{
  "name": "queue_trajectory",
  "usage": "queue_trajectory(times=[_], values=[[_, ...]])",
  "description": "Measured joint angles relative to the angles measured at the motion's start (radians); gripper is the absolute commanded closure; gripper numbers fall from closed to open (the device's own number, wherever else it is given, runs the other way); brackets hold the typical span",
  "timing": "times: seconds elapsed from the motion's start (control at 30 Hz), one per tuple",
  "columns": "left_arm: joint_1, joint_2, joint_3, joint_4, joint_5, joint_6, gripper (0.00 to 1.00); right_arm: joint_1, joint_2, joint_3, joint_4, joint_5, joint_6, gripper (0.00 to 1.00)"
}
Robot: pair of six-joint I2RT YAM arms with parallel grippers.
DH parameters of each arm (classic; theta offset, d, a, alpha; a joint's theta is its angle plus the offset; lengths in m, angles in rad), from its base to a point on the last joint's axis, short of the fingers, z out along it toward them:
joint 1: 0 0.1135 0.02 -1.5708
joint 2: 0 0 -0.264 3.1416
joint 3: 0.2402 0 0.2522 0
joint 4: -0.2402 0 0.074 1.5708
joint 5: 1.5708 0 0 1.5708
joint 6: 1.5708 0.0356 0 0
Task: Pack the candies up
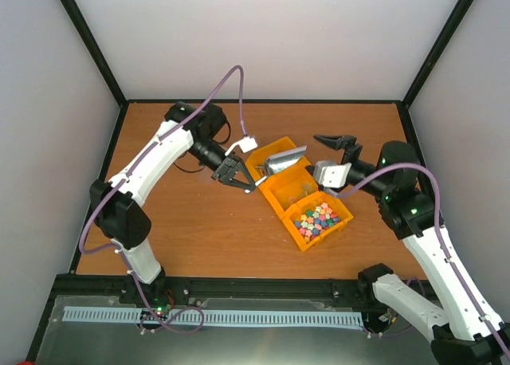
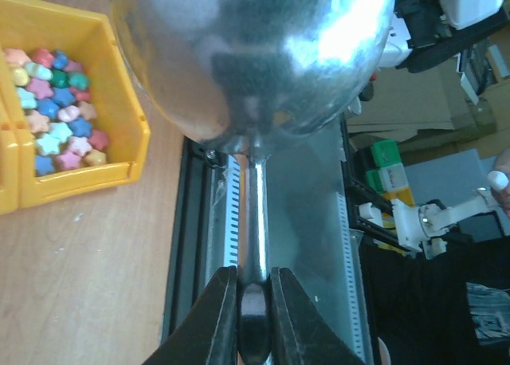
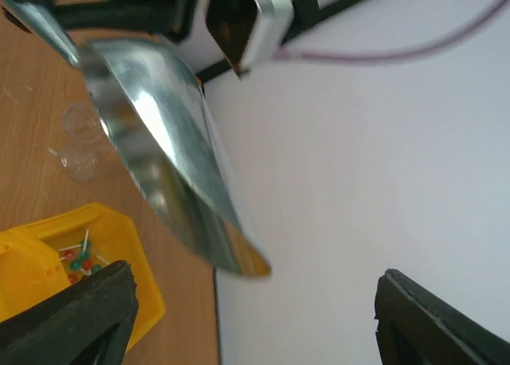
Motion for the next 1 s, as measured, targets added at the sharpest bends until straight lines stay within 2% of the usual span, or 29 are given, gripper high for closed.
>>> queue_trajectory(times=[0.07, 0.2, 0.47, 0.63, 0.83, 0.93, 1.0], values=[[-0.014, 0.0, -0.017, -0.003, 0.013, -0.003, 0.99, 0.041, -0.019, -0.03, 0.031, 0.0, -0.053, 0.29], [-0.038, 0.002, -0.033, -0.005, 0.032, -0.014, 0.99, 0.131, -0.057, -0.088, 0.095, 0.021, -0.163, 0.33], [-0.08, 0.021, -0.047, -0.005, 0.048, -0.033, 0.99, 0.266, -0.072, -0.172, 0.195, 0.09, -0.382, 0.51], [-0.13, 0.023, -0.066, -0.006, 0.048, -0.036, 0.99, 0.3, -0.074, -0.217, 0.251, 0.115, -0.487, 0.69], [-0.134, 0.023, -0.067, -0.006, 0.051, -0.039, 0.99, 0.305, -0.113, -0.259, 0.267, 0.122, -0.575, 0.9], [-0.135, 0.023, -0.067, -0.006, 0.063, -0.039, 0.99, 0.305, -0.141, -0.274, 0.265, 0.125, -0.598, 0.97], [-0.135, 0.026, -0.067, -0.008, 0.072, -0.039, 0.98, 0.305, -0.151, -0.277, 0.263, 0.126, -0.61, 0.97]])
